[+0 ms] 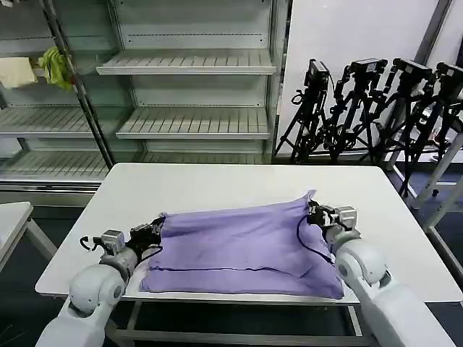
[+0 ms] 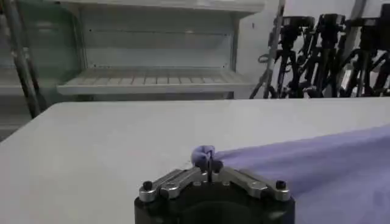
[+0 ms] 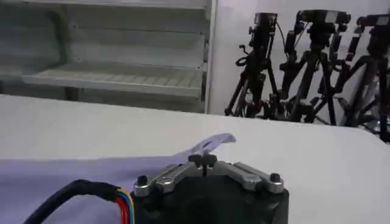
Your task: Fold and organize the clothes.
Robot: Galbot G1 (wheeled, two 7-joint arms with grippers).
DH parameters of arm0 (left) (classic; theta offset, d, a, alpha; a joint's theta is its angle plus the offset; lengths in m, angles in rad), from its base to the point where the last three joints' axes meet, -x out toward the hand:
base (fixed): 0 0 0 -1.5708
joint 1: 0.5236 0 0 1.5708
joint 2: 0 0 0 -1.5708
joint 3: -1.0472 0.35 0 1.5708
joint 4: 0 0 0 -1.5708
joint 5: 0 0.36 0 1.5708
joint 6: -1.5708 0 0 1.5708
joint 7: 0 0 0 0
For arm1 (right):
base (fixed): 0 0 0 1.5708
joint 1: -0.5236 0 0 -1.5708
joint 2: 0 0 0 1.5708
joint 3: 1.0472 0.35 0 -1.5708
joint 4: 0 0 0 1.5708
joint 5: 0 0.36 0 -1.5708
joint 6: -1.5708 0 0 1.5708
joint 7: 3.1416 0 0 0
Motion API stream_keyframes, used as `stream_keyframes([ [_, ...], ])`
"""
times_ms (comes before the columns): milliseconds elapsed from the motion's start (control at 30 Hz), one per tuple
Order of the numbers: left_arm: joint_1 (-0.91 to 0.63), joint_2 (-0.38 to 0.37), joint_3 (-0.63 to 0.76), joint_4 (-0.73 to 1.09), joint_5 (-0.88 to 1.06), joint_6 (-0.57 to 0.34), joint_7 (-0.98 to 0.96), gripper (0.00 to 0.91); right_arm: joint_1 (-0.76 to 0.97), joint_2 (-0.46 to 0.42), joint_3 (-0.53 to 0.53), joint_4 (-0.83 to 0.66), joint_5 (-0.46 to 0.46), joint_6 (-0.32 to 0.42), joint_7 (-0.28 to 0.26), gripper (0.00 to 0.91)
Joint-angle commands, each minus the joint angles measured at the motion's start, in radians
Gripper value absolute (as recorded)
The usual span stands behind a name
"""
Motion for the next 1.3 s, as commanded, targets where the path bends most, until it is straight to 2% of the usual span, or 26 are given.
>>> stream_keyframes([
  [33, 0.154, 0.0, -0.054, -0.163, 0.002, 0.0, 0.0, 0.01, -0.185, -0.049, 0.05, 0.16, -0.013, 0.001, -0.003, 0.0],
  [533, 0.279, -0.017, -0.108, -0.284, 0.007, 0.0, 0.001, 0.01, -0.232, -0.063, 0.066, 0.227, -0.029, 0.001, -0.002, 0.0],
  [1067, 0.334, -0.029, -0.128, -0.306, 0.023, 0.0, 0.004, 0.01, -0.253, -0.089, 0.076, 0.238, -0.031, 0.001, -0.007, 0.0],
  [1300, 0.358, -0.035, -0.119, -0.299, 0.044, 0.0, 0.004, 0.01, -0.306, -0.125, 0.079, 0.261, -0.06, 0.001, -0.007, 0.0],
])
